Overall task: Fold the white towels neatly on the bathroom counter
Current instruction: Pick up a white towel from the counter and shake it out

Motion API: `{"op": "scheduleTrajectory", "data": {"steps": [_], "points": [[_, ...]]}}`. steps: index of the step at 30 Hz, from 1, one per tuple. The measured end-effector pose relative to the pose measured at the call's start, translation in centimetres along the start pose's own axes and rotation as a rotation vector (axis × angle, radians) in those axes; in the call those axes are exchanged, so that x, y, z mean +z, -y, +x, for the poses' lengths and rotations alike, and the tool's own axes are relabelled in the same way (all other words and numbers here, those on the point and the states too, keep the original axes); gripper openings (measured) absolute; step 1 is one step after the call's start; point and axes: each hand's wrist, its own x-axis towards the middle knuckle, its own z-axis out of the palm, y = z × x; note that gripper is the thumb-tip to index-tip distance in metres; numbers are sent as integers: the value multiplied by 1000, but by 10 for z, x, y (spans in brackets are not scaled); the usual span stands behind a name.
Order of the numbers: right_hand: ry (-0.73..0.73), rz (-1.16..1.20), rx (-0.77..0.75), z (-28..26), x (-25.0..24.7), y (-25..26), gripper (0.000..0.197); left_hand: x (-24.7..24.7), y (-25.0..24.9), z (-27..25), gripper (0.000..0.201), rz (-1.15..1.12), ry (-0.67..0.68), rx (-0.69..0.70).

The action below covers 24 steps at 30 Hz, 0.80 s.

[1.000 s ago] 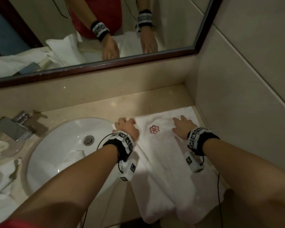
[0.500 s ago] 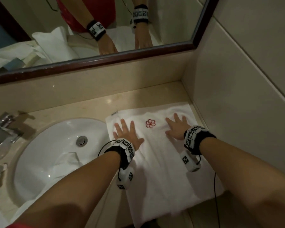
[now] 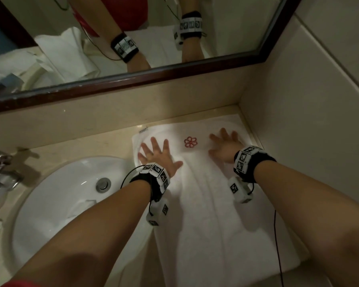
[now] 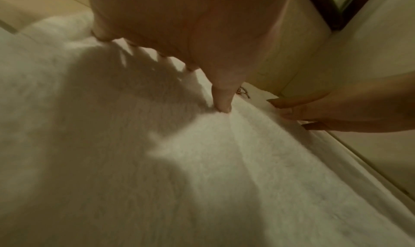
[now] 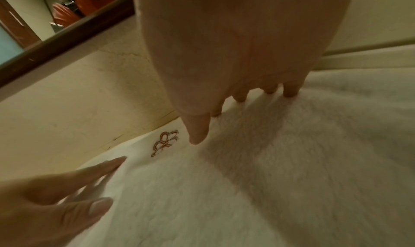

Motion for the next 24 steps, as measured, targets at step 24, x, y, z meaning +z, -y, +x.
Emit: {"op": "scheduleTrajectory", "data": {"steps": [24], "points": [[-94, 78, -45, 0, -9, -8, 69, -13, -7, 1, 87, -35, -41, 43]]}}
